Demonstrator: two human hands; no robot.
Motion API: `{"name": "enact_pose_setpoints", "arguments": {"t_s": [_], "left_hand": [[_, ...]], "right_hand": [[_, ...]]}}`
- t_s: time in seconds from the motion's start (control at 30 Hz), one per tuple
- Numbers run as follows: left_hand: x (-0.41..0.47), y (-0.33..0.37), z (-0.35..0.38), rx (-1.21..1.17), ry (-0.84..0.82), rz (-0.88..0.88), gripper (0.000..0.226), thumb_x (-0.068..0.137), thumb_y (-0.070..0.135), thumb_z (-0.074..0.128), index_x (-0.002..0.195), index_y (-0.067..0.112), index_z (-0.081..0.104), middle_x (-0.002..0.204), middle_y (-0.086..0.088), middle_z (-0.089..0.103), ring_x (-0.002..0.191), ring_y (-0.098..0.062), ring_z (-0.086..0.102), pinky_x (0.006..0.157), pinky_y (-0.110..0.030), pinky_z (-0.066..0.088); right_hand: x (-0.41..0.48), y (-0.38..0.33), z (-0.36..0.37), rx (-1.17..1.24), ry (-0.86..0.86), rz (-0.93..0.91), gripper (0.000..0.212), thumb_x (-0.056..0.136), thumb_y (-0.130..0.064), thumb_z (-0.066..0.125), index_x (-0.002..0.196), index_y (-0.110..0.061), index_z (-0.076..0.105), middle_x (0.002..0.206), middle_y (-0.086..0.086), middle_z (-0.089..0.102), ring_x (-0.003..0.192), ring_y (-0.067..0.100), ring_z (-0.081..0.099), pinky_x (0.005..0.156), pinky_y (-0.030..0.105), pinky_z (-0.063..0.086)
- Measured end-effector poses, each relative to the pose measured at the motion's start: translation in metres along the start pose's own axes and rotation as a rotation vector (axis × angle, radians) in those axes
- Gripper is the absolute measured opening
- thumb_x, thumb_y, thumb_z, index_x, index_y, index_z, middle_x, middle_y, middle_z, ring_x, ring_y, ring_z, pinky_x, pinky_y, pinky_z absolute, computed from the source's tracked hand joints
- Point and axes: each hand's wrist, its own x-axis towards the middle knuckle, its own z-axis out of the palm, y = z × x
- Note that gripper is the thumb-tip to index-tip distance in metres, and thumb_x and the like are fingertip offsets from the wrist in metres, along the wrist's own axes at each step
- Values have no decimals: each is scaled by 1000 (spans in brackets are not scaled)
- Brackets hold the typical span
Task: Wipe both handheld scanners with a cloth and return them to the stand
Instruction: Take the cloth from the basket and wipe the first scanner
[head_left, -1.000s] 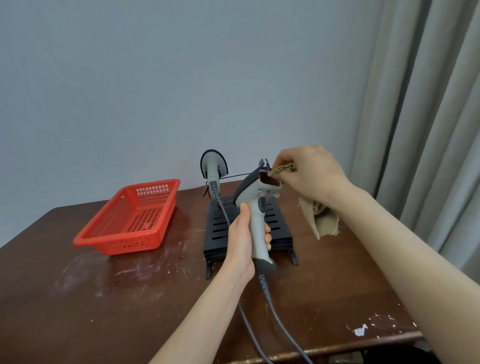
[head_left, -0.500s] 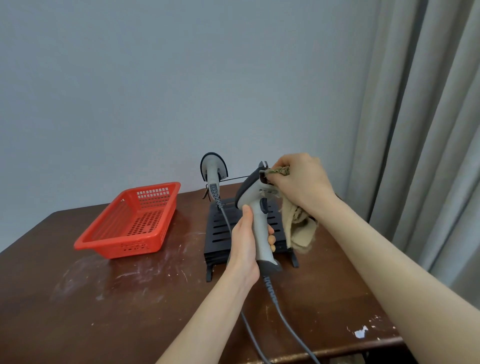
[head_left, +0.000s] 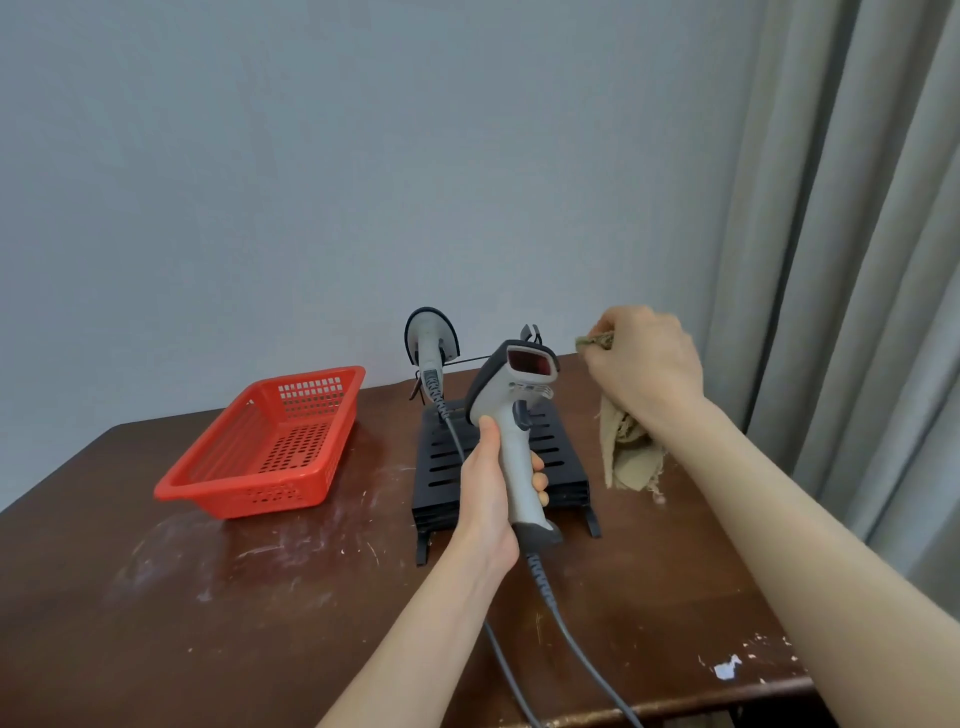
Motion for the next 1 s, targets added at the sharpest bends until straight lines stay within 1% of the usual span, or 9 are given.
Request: {"name": "enact_pose_setpoints", "arguments": {"t_s": [0.13,0.3,0.4,0.5,0.53,0.67,0.77,0.9,1.0], "left_hand": [[1,0,2,3,-18,-4,48,95,51,43,104,7,61,57,-4,53,41,-14,46,39,-24,39],[0,-1,2,60,-9,-9,53,94,53,42,100,2,57,56,-6,52,40,-14,45,38,-23,39],[1,-1,2,24,-13,1,49,95,50,42,105,6,60,57,-4,53,41,-14,45,39,-23,39],[1,-1,4,25,-17,-5,48,95,51,43,99,6,60,56,-4,53,41,-14,45,39,-24,38],[1,-1,4,30,-13,-3,48,95,51,43,99,6,59,56,-4,53,41,-15,45,39,-24,38],[0,-2,2,41,-1,26,47,95,50,43,100,5,58,56,-5,52,41,-14,45,39,-23,39],[-1,-2,2,42,-4,25,48,95,50,42,99,5,57,56,-5,52,40,-14,45,39,-23,39],[1,-2,4,52,-12,16,50,94,52,43,101,5,58,57,-5,52,42,-15,46,40,-25,38],[1,-2,2,59,-1,17,49,95,51,43,101,4,57,57,-5,52,41,-14,46,39,-24,39]], "right_hand": [[-4,-12,2,293,-159,-37,15,82,-31,68,77,-18,65,70,-3,61,73,18,58,60,27,44],[-1,-1,6,68,-138,-7,14,85,-29,63,89,-16,67,77,2,61,81,24,61,63,28,43],[-1,-6,3,189,-117,-50,15,84,-30,64,85,-16,69,75,1,64,75,19,58,61,28,46],[-4,-17,4,327,-189,-100,13,82,-28,67,75,-17,67,66,-6,62,64,6,55,52,12,41],[-4,-18,5,325,-195,-97,13,82,-28,67,75,-17,67,65,-6,61,64,6,55,50,11,40],[2,-8,11,186,-175,-22,11,83,-24,63,83,-15,69,76,3,65,79,21,62,63,29,49],[2,-4,11,163,-173,-14,9,83,-25,63,83,-18,69,76,3,65,79,22,62,63,28,47],[0,-15,7,340,-233,-83,14,82,-27,67,77,-15,68,68,-3,63,66,10,56,55,21,42],[4,-7,12,193,-212,-40,16,83,-28,65,82,-12,69,74,3,65,76,20,61,63,30,50]]}}
